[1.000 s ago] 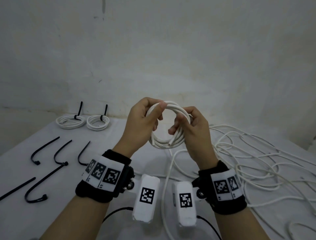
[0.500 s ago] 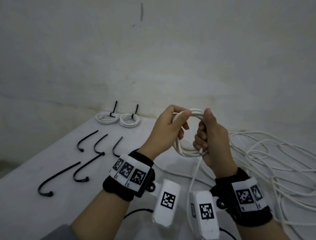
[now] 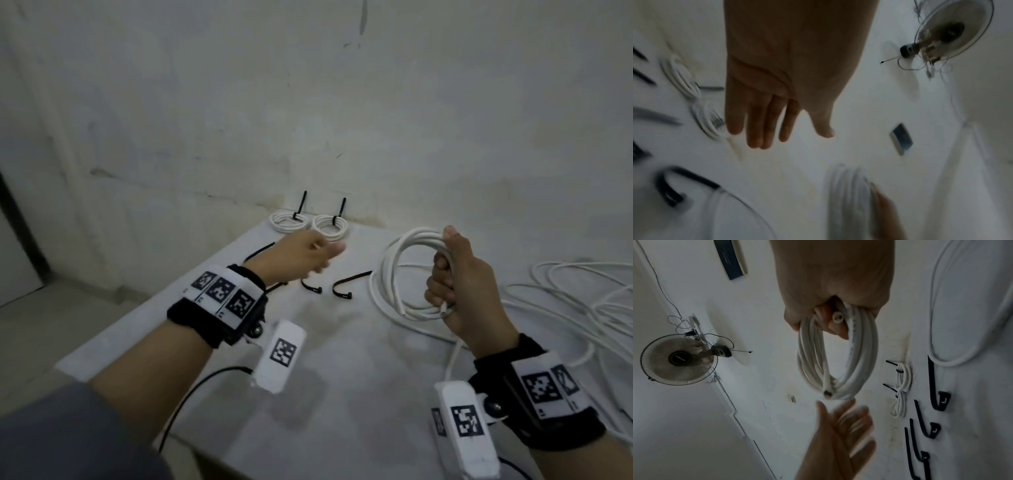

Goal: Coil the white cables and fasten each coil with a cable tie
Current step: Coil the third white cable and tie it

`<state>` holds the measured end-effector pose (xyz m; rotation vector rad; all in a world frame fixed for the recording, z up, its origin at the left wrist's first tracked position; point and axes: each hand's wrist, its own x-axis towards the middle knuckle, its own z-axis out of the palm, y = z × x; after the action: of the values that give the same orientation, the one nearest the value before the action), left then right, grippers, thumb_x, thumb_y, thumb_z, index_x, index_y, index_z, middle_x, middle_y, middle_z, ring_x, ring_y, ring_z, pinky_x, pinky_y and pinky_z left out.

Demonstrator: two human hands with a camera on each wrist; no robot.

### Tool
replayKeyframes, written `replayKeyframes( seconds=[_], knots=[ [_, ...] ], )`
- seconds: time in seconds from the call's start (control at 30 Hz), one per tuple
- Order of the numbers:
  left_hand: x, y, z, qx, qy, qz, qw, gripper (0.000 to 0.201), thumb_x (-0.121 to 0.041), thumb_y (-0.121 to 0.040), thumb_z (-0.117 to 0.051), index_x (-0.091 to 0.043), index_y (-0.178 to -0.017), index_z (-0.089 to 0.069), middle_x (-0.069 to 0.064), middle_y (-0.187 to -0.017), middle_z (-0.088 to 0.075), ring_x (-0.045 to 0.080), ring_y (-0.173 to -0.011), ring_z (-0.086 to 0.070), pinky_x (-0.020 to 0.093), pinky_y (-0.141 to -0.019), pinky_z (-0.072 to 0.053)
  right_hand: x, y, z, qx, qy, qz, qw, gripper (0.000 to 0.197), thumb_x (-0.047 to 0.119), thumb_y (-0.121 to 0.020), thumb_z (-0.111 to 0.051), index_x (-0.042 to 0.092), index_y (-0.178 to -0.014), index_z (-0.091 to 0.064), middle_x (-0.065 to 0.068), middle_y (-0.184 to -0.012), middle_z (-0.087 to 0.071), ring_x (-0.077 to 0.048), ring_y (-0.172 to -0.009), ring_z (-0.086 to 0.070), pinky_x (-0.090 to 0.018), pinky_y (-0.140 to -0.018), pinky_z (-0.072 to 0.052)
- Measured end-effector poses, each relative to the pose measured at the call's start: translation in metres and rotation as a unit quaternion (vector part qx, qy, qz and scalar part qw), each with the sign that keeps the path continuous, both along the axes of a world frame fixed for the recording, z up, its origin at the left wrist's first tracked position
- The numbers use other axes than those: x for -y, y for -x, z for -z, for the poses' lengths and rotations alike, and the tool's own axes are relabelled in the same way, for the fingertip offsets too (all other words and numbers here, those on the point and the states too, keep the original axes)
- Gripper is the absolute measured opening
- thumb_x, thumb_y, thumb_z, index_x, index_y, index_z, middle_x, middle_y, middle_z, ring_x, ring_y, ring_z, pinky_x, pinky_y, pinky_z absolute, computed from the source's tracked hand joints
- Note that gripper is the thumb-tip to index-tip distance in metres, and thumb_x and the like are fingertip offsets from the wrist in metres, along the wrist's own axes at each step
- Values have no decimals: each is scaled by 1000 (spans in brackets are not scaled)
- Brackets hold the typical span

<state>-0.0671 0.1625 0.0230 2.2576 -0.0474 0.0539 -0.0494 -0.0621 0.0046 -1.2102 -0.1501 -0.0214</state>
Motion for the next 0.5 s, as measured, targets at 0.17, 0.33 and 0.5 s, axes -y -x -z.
replayKeyframes(
  seconds=[0.17,0.33,0.5],
  knots=[
    [-56,-12,29,-131,-335,-88,929,46,-41,-93,-53,4,-95,-61,28,-114,-59,34,-95,-57,35,-77,-45,4,-2,0,8,-4,-4,1000,45,46,-92,-51,12,-64,-41,3,-45,-23,-10,-32,-20,-20,-37,-21],
    [-71,-27,57,-150,-381,-101,907,30,-16,-89,-62,1,-113,-60,17,-121,-61,29,-111,-58,33,-91,-46,5,-4,-3,25,2,0,1000,45,46,-92,-50,11,-65,-41,3,-44,-23,-10,-32,-21,-20,-36,-23],
    [-75,-29,59,-141,-378,-110,908,24,-6,-90,-55,0,-112,-61,16,-119,-61,30,-108,-59,30,-84,-46,10,-9,-4,24,-11,16,1000,46,48,-92,-50,12,-64,-42,5,-41,-26,-9,-31,-22,-18,-36,-23]
  ],
)
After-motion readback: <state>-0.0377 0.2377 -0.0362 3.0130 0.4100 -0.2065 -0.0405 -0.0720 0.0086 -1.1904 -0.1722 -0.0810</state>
